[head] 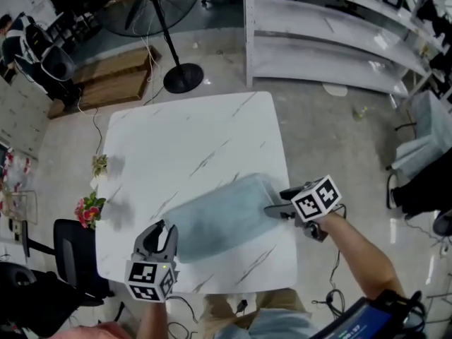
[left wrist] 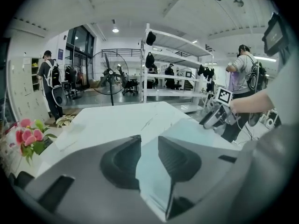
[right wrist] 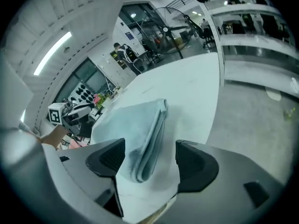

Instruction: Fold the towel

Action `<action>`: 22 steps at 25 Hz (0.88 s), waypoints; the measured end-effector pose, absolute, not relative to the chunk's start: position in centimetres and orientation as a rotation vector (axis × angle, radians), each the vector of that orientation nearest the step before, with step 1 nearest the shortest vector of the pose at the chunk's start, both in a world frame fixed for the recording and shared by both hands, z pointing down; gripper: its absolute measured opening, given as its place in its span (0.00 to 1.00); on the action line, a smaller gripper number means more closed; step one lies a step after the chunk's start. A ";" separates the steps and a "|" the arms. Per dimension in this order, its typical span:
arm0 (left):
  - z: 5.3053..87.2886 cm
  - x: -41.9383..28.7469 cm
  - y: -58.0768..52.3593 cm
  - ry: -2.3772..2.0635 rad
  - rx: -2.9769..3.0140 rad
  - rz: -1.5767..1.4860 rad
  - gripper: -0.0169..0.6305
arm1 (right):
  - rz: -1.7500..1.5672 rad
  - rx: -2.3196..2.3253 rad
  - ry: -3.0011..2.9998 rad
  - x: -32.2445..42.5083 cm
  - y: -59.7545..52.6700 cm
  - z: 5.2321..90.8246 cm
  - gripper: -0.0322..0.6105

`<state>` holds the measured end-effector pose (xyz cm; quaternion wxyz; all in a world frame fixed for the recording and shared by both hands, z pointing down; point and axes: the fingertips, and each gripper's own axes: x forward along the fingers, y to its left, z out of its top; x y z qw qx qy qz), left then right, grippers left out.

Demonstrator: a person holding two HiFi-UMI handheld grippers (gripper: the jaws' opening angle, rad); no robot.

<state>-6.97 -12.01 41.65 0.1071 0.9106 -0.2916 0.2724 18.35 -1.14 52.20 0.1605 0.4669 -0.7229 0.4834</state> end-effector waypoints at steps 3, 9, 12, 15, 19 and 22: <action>42.0 -6.6 -11.4 -0.790 2.706 0.776 0.20 | 1.499 1.345 -2.017 18.0 -2.0 52.4 0.60; 42.6 -8.2 -11.0 -0.704 2.711 0.735 0.20 | 1.654 1.232 -1.898 15.4 -2.3 53.3 0.46; 42.2 -9.3 -11.2 -0.696 2.715 0.722 0.20 | 1.786 1.225 -1.904 14.8 -2.0 53.6 0.21; 42.1 -10.7 -11.6 -0.689 2.726 0.729 0.20 | 1.791 1.319 -1.955 15.0 -2.0 52.5 0.13; 41.7 -12.0 -12.0 -0.689 2.730 0.710 0.19 | 1.671 1.425 -1.954 15.5 -2.0 50.4 0.12; 41.1 -12.4 -11.8 -0.679 2.736 0.691 0.19 | 1.528 1.477 -1.914 15.5 -2.0 48.7 0.12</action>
